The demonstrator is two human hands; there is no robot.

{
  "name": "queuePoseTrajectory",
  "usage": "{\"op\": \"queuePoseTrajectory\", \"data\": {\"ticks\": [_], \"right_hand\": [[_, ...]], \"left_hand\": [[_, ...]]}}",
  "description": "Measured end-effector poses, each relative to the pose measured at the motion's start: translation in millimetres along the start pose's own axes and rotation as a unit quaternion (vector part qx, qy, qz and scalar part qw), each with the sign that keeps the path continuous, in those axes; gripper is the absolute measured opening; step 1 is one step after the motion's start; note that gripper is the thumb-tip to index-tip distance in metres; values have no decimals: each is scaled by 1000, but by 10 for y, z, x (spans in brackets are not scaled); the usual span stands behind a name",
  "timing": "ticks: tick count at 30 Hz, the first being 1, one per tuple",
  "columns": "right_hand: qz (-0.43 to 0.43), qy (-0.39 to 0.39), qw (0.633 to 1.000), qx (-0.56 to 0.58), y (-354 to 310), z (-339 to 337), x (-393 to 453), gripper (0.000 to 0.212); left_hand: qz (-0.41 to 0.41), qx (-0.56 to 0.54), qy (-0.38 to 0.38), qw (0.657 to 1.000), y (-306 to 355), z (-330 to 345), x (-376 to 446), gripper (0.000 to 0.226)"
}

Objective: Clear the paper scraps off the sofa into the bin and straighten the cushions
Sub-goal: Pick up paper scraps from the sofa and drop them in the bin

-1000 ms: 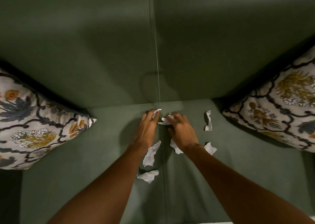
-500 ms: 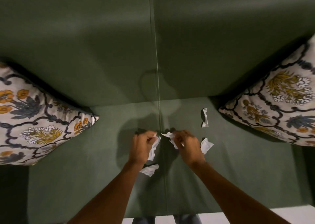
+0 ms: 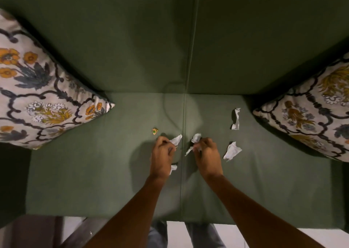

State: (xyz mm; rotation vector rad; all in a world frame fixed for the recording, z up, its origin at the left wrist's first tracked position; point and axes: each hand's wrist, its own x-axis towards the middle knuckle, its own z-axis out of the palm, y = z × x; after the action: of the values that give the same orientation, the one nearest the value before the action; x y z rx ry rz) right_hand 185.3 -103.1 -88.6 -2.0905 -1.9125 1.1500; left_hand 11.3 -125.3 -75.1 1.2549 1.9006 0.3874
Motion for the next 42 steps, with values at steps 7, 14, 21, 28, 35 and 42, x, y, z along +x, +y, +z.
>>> {"op": "queuePoseTrajectory", "data": {"ticks": [7, 14, 21, 28, 35, 42], "right_hand": [[-37, 7, 997, 64, -127, 21, -46, 13], [-90, -10, 990, 108, -686, 279, -147, 16], [-152, -88, 982, 73, -1459, 961, -634, 12], [-198, -155, 968, 10, -2122, 1974, -1527, 19], [-237, -208, 948, 36, -2369, 2973, -2600, 16], [-279, -284, 917, -19, -2431, 4073, -3383, 14]], "left_hand": [[-44, -31, 130, 990, -69, -89, -106, 18], [-82, -62, 201, 974, -379, -391, -439, 11], [-159, -126, 278, 939, -1124, -841, -1055, 12], [-246, -179, 375, 876, -2218, -1259, -1939, 7], [-350, -163, 425, 819, -3381, -1453, -2962, 9], [-480, -219, 464, 711, -4504, -1259, -3906, 14]]}}
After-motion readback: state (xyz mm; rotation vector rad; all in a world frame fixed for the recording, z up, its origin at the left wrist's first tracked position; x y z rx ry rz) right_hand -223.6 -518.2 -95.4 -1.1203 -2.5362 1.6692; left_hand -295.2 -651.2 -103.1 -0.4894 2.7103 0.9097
